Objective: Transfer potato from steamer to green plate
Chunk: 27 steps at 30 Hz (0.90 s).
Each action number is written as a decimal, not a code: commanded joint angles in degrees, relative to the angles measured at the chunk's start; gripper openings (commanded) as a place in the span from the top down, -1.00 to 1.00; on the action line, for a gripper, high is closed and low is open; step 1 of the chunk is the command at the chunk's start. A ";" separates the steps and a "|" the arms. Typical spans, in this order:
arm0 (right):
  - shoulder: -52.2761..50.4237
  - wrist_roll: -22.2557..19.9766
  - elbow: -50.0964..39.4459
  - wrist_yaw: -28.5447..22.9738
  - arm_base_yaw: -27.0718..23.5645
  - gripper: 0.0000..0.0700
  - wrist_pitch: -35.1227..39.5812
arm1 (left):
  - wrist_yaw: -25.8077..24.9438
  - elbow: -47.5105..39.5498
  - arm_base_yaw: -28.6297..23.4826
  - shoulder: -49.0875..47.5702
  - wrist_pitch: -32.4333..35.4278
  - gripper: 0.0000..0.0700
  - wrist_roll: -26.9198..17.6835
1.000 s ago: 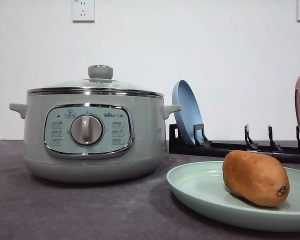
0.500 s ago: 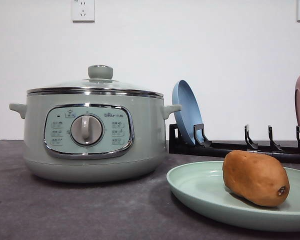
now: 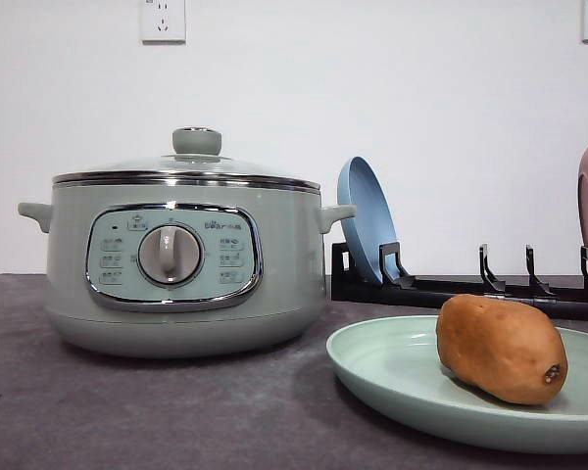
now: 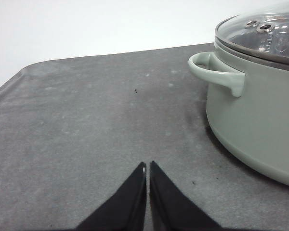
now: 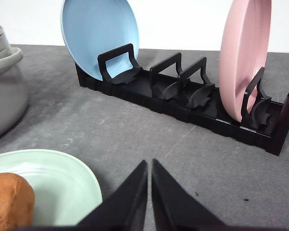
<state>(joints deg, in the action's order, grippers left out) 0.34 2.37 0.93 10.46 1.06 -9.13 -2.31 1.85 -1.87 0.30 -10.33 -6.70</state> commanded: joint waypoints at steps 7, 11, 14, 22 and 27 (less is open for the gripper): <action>-0.13 0.61 -0.28 0.00 -0.07 1.00 0.09 | -0.02 -1.17 -0.09 -0.12 -0.39 0.99 0.15; -0.13 0.61 -0.28 0.00 -0.07 1.00 0.09 | 0.00 -1.17 -0.09 -0.11 -0.39 0.99 0.15; -0.13 0.61 -0.28 0.00 -0.07 1.00 0.09 | 0.00 -1.17 -0.09 -0.11 -0.39 0.99 0.15; -0.13 0.61 -0.28 0.01 -0.07 1.00 0.09 | 0.00 -1.17 -0.09 -0.11 -0.39 0.99 0.15; -0.13 0.61 -0.28 0.00 -0.07 1.00 0.09 | -0.01 -1.17 -0.09 -0.12 -0.39 0.99 0.15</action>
<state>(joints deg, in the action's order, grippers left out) 0.34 2.37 0.93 10.47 1.06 -9.13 -2.29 1.85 -1.87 0.30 -10.33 -6.71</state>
